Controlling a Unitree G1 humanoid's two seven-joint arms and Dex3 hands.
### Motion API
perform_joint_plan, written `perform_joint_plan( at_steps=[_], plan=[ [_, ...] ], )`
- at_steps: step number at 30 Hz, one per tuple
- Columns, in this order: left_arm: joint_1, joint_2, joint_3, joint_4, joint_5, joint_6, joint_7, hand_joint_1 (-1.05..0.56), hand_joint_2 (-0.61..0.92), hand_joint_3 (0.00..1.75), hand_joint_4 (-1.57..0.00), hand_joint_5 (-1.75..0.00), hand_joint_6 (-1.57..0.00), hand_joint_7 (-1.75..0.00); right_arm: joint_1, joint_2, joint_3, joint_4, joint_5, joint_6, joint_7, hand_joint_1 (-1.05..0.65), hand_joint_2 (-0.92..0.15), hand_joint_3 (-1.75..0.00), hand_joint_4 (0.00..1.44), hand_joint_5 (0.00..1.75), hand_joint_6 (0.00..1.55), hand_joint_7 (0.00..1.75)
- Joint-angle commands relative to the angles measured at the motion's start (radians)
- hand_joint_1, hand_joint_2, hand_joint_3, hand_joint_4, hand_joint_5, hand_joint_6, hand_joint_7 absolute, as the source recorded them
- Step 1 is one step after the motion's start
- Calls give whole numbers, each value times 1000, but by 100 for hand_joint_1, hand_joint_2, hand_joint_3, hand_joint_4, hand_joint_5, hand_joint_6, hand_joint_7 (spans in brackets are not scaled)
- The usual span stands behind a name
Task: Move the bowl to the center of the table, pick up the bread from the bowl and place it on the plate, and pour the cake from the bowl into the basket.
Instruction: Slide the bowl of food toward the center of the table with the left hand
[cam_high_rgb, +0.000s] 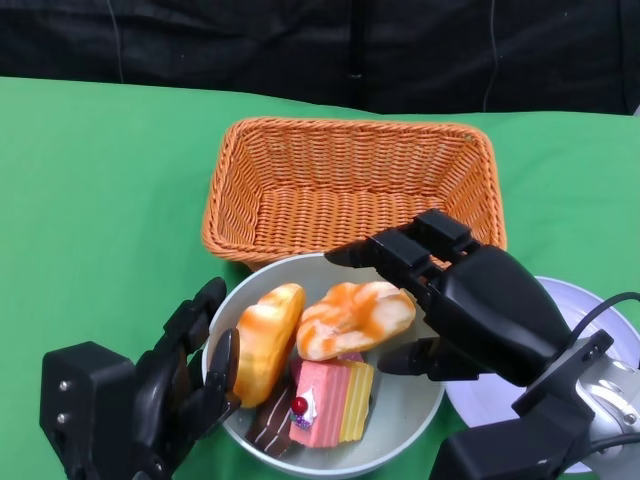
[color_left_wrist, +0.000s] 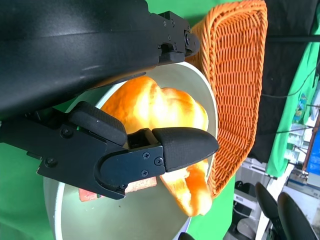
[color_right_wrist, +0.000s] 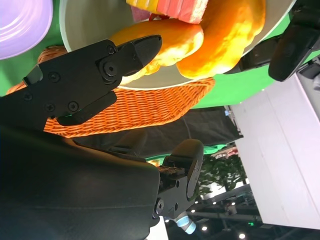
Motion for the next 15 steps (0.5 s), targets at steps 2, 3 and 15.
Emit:
perform_joint_plan(
  at_steps=[2, 3, 15],
  plan=[
    [2, 7, -8, 18, 5, 4, -16, -92, 92, 73, -4, -3, 0, 0, -13, -22, 5, 2, 2, 1, -19, -23, -67, 0, 0, 90, 0, 80],
    [2, 7, -8, 18, 3, 4, -17, -92, 92, 73, -4, -3, 0, 0, -12, -23, 5, 1, 4, 3, -19, -22, -67, 0, 0, 90, 0, 80],
    [3, 8, -14, 18, 1, 3, -26, -93, 92, 73, -2, -3, 0, 0, -16, -37, 20, 12, -8, 21, -14, -21, -68, 0, 0, 89, 0, 80]
  ],
)
